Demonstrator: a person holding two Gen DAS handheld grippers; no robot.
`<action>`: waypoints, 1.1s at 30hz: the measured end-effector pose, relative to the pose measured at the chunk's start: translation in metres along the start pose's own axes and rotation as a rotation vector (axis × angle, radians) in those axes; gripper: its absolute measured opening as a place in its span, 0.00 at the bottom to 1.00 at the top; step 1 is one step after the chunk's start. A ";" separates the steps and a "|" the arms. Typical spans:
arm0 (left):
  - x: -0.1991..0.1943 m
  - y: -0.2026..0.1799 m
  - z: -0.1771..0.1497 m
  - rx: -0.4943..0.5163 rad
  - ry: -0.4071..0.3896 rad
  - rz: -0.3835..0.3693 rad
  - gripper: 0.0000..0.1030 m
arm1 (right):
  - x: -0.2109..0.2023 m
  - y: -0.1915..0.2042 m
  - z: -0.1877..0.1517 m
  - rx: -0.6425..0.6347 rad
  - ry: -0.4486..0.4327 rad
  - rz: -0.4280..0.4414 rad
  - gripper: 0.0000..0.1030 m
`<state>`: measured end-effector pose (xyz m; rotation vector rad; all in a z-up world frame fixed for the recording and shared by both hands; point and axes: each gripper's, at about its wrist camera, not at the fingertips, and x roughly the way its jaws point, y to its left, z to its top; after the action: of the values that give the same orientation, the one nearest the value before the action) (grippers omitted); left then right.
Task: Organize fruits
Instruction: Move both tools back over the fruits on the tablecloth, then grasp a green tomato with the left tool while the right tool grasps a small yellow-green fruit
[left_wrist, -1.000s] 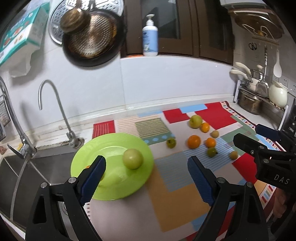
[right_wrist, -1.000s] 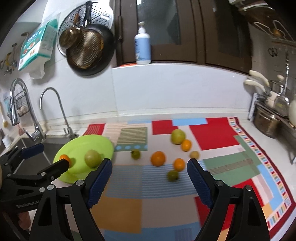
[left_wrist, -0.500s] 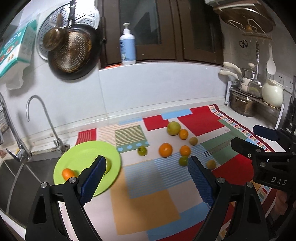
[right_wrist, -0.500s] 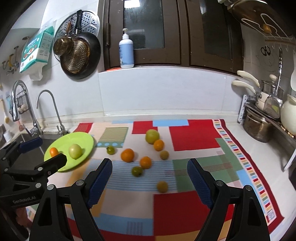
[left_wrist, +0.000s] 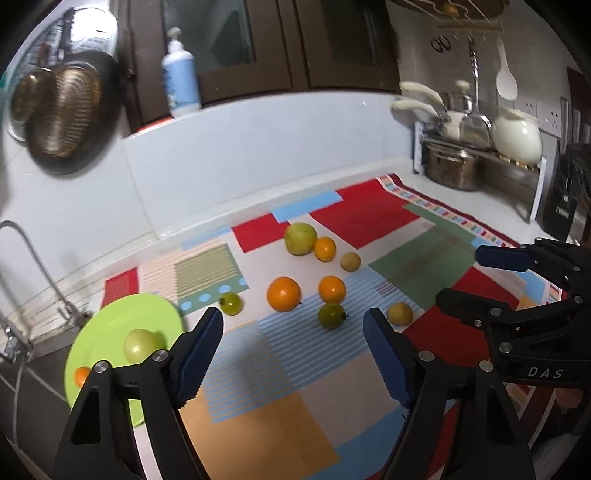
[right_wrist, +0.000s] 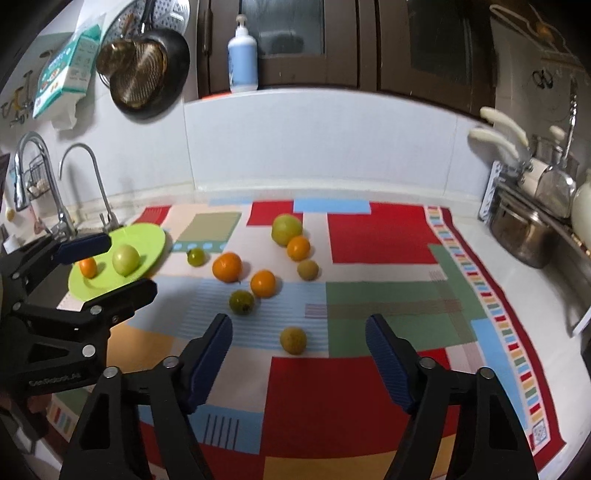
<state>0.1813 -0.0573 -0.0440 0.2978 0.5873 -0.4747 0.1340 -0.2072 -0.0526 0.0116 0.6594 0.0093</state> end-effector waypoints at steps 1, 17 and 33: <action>0.005 0.001 -0.001 0.004 0.009 -0.009 0.71 | 0.006 0.000 -0.001 0.001 0.015 0.006 0.67; 0.093 -0.004 -0.007 0.046 0.170 -0.163 0.60 | 0.076 -0.011 -0.013 0.053 0.198 0.065 0.48; 0.122 -0.015 -0.002 0.017 0.250 -0.209 0.32 | 0.094 -0.023 -0.013 0.121 0.235 0.141 0.27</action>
<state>0.2620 -0.1112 -0.1200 0.3155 0.8638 -0.6495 0.2001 -0.2292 -0.1207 0.1756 0.8922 0.1086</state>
